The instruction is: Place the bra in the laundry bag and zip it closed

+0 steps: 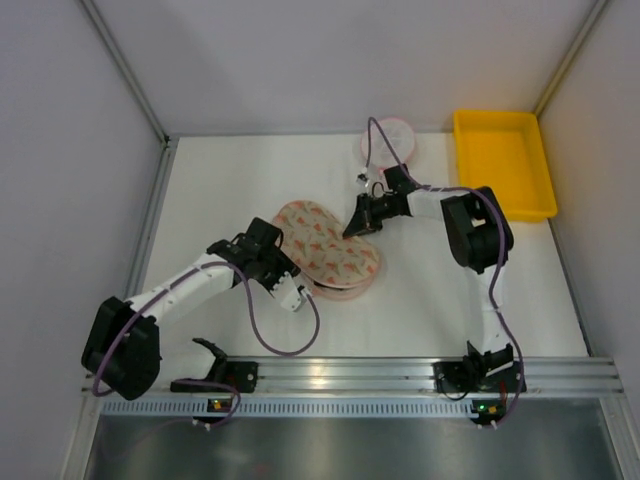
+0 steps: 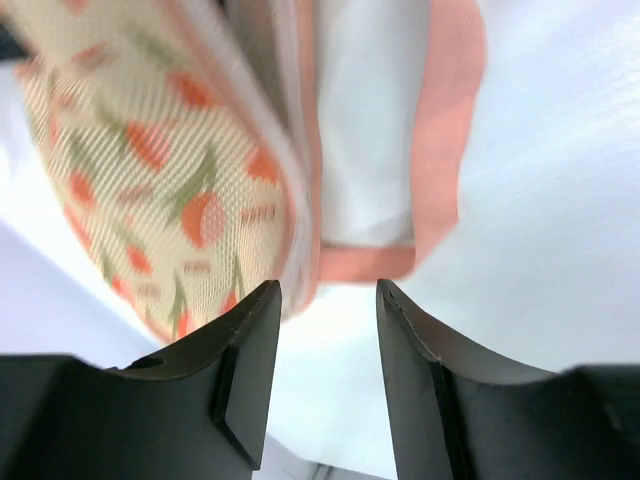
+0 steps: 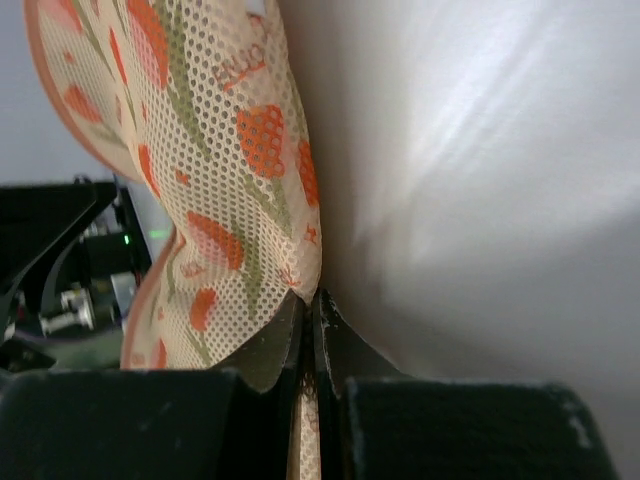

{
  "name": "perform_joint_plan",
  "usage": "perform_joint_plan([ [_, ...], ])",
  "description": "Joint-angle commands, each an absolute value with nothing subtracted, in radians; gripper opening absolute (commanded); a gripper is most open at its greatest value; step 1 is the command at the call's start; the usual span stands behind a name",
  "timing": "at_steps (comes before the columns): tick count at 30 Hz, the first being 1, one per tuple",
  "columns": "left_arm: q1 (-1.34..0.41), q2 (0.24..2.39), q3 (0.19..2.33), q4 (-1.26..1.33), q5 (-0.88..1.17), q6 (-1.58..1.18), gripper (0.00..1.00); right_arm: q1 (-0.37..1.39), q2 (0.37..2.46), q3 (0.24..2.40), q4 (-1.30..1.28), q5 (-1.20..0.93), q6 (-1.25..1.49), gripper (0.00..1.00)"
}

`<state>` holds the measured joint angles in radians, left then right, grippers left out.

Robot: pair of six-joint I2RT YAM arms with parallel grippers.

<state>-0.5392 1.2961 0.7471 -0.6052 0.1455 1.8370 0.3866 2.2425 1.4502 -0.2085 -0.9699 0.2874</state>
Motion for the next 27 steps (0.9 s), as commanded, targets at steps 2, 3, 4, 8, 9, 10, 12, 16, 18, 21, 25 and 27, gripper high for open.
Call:
perform_joint_plan([
  [2, -0.529, 1.218, 0.845, -0.627, 0.209, 1.537, 0.50, 0.333, 2.099, 1.358, 0.043, -0.850, 0.474, 0.00],
  [3, -0.511, 1.226, 0.863, -0.626, 0.213, 1.481, 0.50, 0.330, 2.086, 1.315, 0.085, -0.824, 0.509, 0.00],
  [4, -0.499, 1.232, 0.880, -0.624, 0.216, 1.427, 0.50, 0.328, 2.074, 1.292, 0.116, -0.783, 0.529, 0.00],
  [8, -0.396, 1.314, 1.001, -0.626, 0.287, 1.050, 0.52, 0.328, 2.023, 1.212, 0.207, -0.689, 0.629, 0.00],
  [9, -0.356, 1.334, 1.069, -0.629, 0.305, 0.966, 0.52, 0.330, 2.017, 1.188, 0.227, -0.651, 0.659, 0.00],
  [10, -0.338, 1.359, 1.104, -0.635, 0.358, 0.789, 0.52, 0.337, 2.008, 1.177, 0.230, -0.628, 0.670, 0.00],
  [12, -0.281, 1.437, 1.202, -0.670, 0.428, 0.622, 0.52, 0.350, 1.982, 1.138, 0.235, -0.582, 0.692, 0.00],
  [16, -0.227, 1.549, 1.233, -0.710, 0.595, 0.214, 0.54, 0.397, 1.918, 1.083, 0.212, -0.416, 0.733, 0.00],
  [18, -0.195, 1.604, 1.223, -0.710, 0.695, 0.108, 0.58, 0.413, 1.905, 1.057, 0.207, -0.382, 0.770, 0.00],
  [21, -0.178, 1.658, 1.190, -0.683, 0.797, -0.050, 0.62, 0.434, 1.896, 1.042, 0.184, -0.344, 0.807, 0.00],
  [25, -0.178, 1.672, 1.131, -0.572, 0.818, -0.227, 0.65, 0.471, 1.873, 1.019, 0.189, -0.304, 0.821, 0.00],
  [27, -0.178, 1.695, 1.111, -0.528, 0.796, -0.265, 0.65, 0.477, 1.871, 1.008, 0.196, -0.302, 0.844, 0.00],
])
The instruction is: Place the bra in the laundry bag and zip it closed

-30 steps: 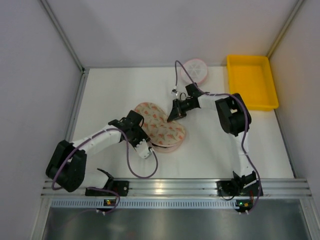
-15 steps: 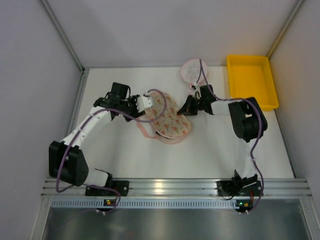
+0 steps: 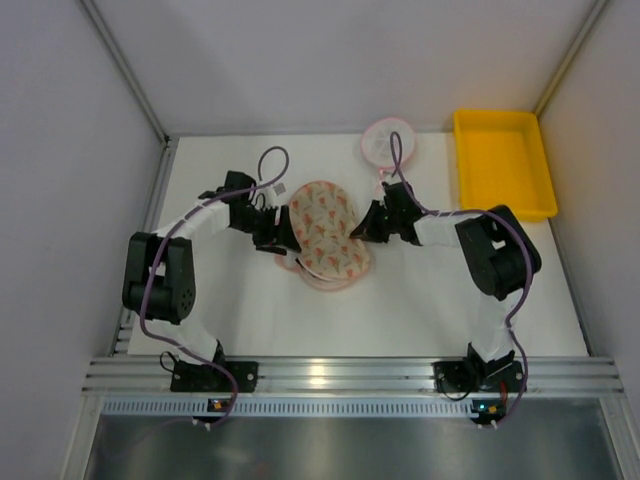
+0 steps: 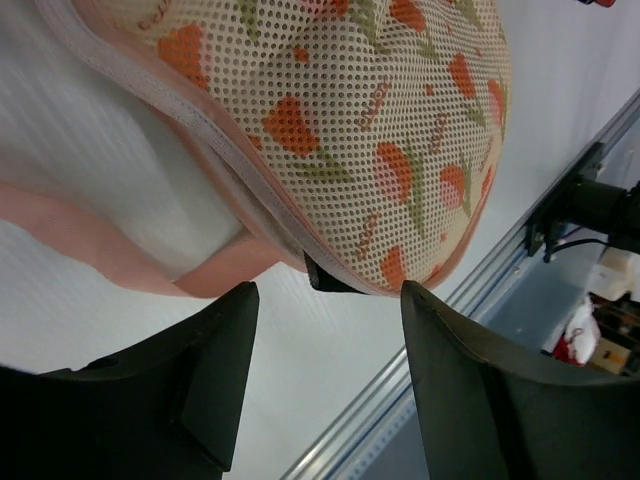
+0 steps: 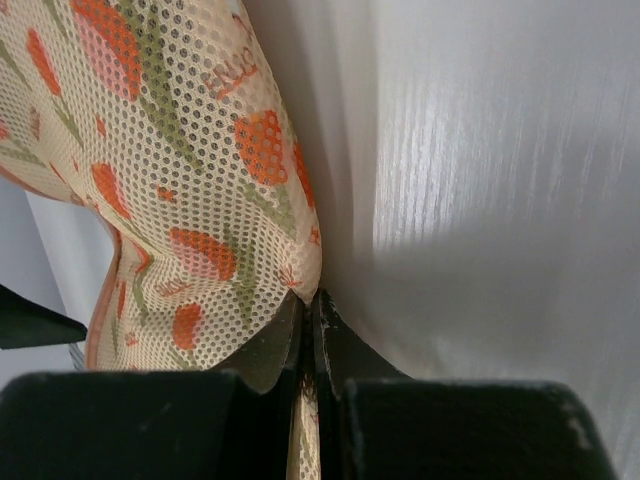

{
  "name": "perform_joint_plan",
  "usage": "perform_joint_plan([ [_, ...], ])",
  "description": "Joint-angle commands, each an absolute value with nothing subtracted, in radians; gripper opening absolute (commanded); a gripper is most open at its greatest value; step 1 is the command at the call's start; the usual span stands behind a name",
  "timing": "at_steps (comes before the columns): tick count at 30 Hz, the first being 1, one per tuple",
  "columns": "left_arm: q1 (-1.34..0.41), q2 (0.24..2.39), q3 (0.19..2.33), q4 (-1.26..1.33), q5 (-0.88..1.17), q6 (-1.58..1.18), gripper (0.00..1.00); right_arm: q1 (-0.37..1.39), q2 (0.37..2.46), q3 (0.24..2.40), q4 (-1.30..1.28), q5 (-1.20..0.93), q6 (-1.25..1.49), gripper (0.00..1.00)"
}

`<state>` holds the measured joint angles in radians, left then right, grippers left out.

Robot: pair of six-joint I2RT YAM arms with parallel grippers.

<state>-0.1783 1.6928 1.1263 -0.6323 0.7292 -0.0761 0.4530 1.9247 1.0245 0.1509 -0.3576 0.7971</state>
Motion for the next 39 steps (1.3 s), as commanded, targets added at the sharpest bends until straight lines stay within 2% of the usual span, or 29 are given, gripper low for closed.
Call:
perform_joint_plan([
  [1, -0.178, 1.706, 1.105, -0.514, 0.792, -0.294, 0.65, 0.483, 1.868, 1.005, 0.198, -0.299, 0.847, 0.00],
  [4, -0.176, 1.753, 1.101, -0.462, 0.784, -0.354, 0.62, 0.492, 1.861, 0.996, 0.189, -0.291, 0.842, 0.00],
  [6, -0.176, 1.788, 1.115, -0.440, 0.791, -0.373, 0.56, 0.495, 1.859, 0.993, 0.180, -0.290, 0.831, 0.00],
  [7, -0.176, 1.814, 1.124, -0.440, 0.785, -0.374, 0.52, 0.494, 1.853, 0.994, 0.175, -0.285, 0.825, 0.00],
  [9, -0.176, 1.839, 1.152, -0.440, 0.756, -0.365, 0.36, 0.495, 1.848, 0.997, 0.157, -0.285, 0.810, 0.00],
  [11, -0.173, 1.864, 1.163, -0.440, 0.729, -0.353, 0.27, 0.494, 1.841, 0.999, 0.152, -0.291, 0.796, 0.04],
  [12, -0.170, 1.873, 1.169, -0.442, 0.723, -0.344, 0.17, 0.494, 1.833, 1.000, 0.147, -0.298, 0.792, 0.13],
  [14, -0.160, 1.897, 1.170, -0.452, 0.697, -0.334, 0.08, 0.492, 1.824, 1.006, 0.130, -0.316, 0.763, 0.21],
  [15, -0.156, 1.904, 1.172, -0.460, 0.686, -0.313, 0.00, 0.489, 1.810, 1.008, 0.126, -0.324, 0.747, 0.32],
  [17, -0.149, 1.924, 1.177, -0.476, 0.664, -0.284, 0.00, 0.480, 1.799, 1.022, 0.097, -0.359, 0.688, 0.50],
  [18, -0.149, 1.933, 1.180, -0.482, 0.661, -0.272, 0.00, 0.474, 1.795, 1.031, 0.080, -0.368, 0.657, 0.63],
  [21, -0.149, 1.963, 1.193, -0.495, 0.643, -0.239, 0.00, 0.450, 1.802, 1.054, 0.058, -0.448, 0.572, 0.79],
  [23, -0.149, 1.991, 1.212, -0.521, 0.626, -0.210, 0.00, 0.424, 1.824, 1.048, 0.095, -0.561, 0.586, 0.79],
  [26, -0.149, 2.005, 1.221, -0.529, 0.612, -0.186, 0.00, 0.388, 1.887, 1.037, 0.165, -0.711, 0.643, 0.73],
  [29, -0.150, 2.005, 1.230, -0.532, 0.609, -0.181, 0.00, 0.388, 1.930, 1.009, 0.291, -0.806, 0.736, 0.68],
  [33, -0.152, 2.003, 1.246, -0.540, 0.595, -0.175, 0.01, 0.402, 1.966, 0.983, 0.440, -0.897, 0.839, 0.56],
  [35, -0.159, 1.996, 1.249, -0.540, 0.588, -0.170, 0.02, 0.403, 1.979, 0.980, 0.500, -0.948, 0.891, 0.55],
  [38, -0.167, 1.987, 1.253, -0.541, 0.584, -0.164, 0.03, 0.405, 1.994, 0.974, 0.548, -0.977, 0.931, 0.46],
  [39, -0.170, 1.985, 1.256, -0.545, 0.581, -0.161, 0.06, 0.405, 1.999, 0.974, 0.555, -0.982, 0.937, 0.35],
])
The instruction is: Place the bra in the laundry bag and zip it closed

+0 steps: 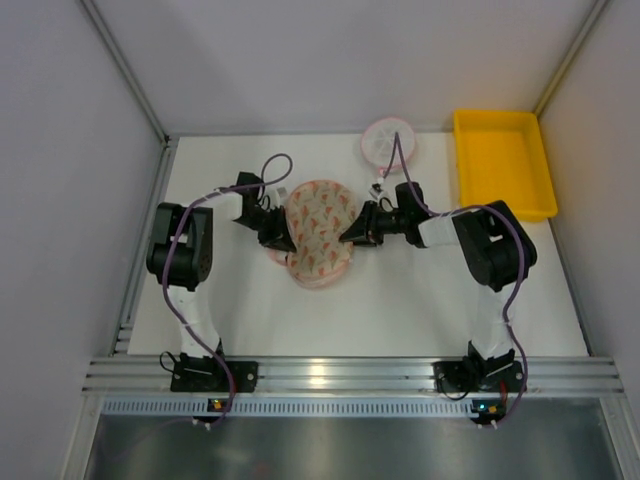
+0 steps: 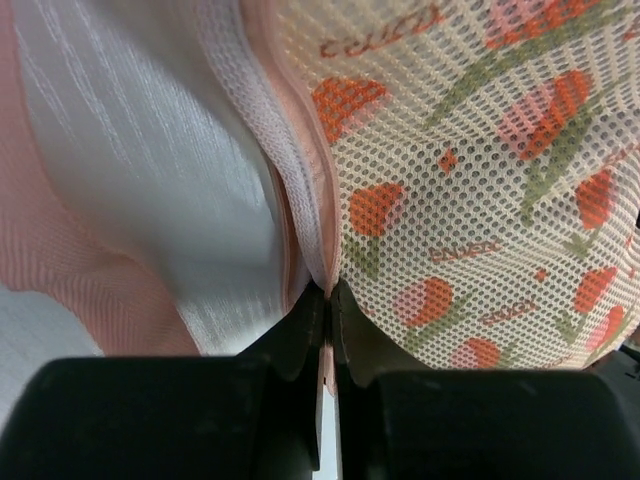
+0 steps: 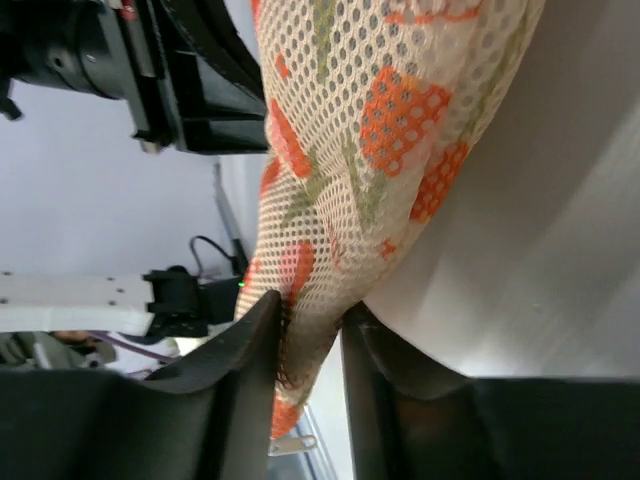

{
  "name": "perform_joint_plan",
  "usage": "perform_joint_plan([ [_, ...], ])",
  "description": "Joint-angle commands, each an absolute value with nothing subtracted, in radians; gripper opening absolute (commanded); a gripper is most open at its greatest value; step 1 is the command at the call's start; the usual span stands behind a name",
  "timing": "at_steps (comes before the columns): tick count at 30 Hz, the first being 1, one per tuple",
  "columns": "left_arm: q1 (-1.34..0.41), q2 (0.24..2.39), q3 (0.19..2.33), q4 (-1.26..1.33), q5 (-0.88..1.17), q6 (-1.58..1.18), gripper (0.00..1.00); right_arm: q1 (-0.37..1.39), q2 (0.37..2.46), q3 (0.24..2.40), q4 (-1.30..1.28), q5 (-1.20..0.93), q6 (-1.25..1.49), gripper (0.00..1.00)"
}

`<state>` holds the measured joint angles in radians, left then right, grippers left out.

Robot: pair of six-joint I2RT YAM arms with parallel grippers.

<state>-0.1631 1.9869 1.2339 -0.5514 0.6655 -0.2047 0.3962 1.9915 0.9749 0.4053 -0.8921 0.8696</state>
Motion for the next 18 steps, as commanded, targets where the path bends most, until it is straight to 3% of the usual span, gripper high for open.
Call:
perform_joint_plan([
  [1, -0.172, 1.980, 1.264, -0.549, 0.577, -0.157, 0.09, 0.405, 2.005, 0.973, 0.569, -0.985, 0.949, 0.28],
  [2, -0.172, 1.976, 1.269, -0.555, 0.569, -0.137, 0.15, 0.405, 2.008, 0.973, 0.578, -0.988, 0.956, 0.09],
  [3, -0.172, 1.951, 1.273, -0.560, 0.555, -0.124, 0.26, 0.405, 2.011, 0.973, 0.580, -0.986, 0.960, 0.01],
  [9, -0.163, 1.720, 1.301, -0.558, 0.496, 0.119, 0.50, 0.400, 2.000, 0.999, 0.470, -0.948, 0.896, 0.00],
  [10, -0.173, 1.689, 1.307, -0.558, 0.471, 0.158, 0.59, 0.400, 1.997, 1.003, 0.451, -0.942, 0.873, 0.00],
  [14, -0.233, 1.568, 1.339, -0.558, 0.422, 0.436, 0.71, 0.399, 1.997, 1.008, 0.408, -0.927, 0.847, 0.00],
  [18, -0.375, 1.484, 1.364, -0.621, 0.402, 0.676, 0.72, 0.396, 2.006, 1.014, 0.385, -0.920, 0.839, 0.00],
])
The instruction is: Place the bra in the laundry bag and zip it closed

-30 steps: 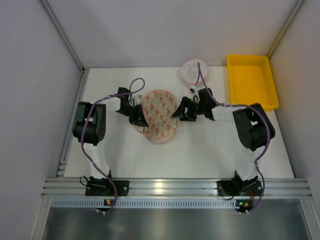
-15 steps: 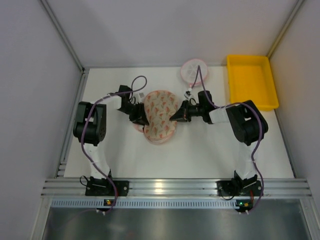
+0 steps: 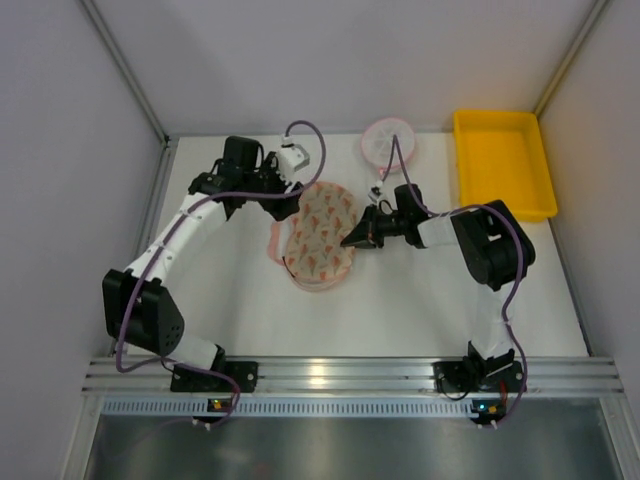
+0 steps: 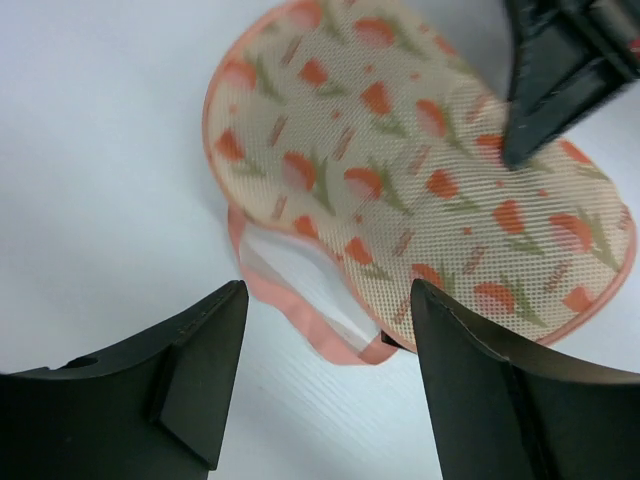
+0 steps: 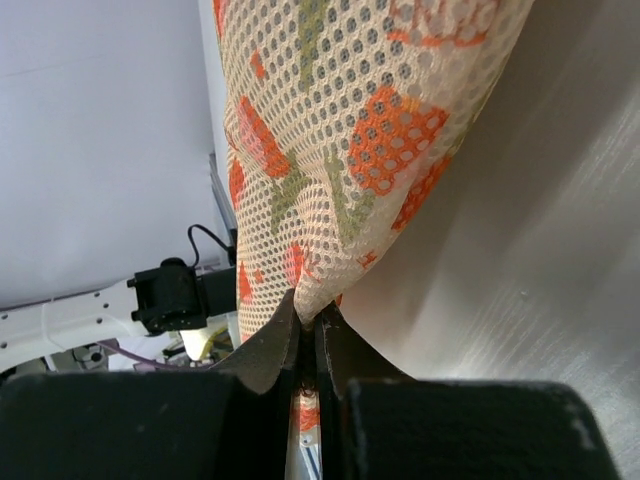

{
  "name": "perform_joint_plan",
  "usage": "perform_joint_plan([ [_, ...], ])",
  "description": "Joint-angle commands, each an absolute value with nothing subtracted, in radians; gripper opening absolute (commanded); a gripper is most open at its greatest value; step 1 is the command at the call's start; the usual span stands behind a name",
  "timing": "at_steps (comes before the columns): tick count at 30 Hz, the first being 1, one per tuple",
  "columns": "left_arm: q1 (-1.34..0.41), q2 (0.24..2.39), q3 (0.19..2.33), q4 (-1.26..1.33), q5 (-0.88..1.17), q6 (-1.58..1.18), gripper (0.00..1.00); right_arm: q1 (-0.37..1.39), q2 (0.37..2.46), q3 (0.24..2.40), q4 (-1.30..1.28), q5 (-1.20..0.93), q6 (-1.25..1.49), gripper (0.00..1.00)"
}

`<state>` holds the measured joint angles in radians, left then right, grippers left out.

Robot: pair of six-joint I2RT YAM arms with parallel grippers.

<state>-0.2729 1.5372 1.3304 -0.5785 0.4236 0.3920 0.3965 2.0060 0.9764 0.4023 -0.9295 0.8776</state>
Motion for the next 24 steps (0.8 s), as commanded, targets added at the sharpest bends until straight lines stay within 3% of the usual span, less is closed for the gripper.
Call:
perform_joint_plan([
  [1, -0.411, 1.479, 1.371, -0.662, 0.396, 0.716, 0.72, 0.397, 2.009, 1.020, 0.367, -0.916, 0.841, 0.00],
  [8, -0.806, 1.589, 1.459, -0.865, 0.144, 0.986, 0.68, 0.396, 2.016, 1.025, 0.380, -0.894, 0.871, 0.00],
  [12, -0.994, 1.751, 1.548, -0.908, 0.032, 0.983, 0.64, 0.402, 2.010, 1.019, 0.388, -0.893, 0.885, 0.00],
  [17, -1.084, 1.942, 1.679, -0.933, -0.145, 0.957, 0.62, 0.407, 1.994, 1.017, 0.353, -0.885, 0.845, 0.00],
  [24, -1.092, 2.075, 1.758, -1.026, -0.213, 0.996, 0.61, 0.411, 1.967, 1.015, 0.302, -0.871, 0.798, 0.00],
])
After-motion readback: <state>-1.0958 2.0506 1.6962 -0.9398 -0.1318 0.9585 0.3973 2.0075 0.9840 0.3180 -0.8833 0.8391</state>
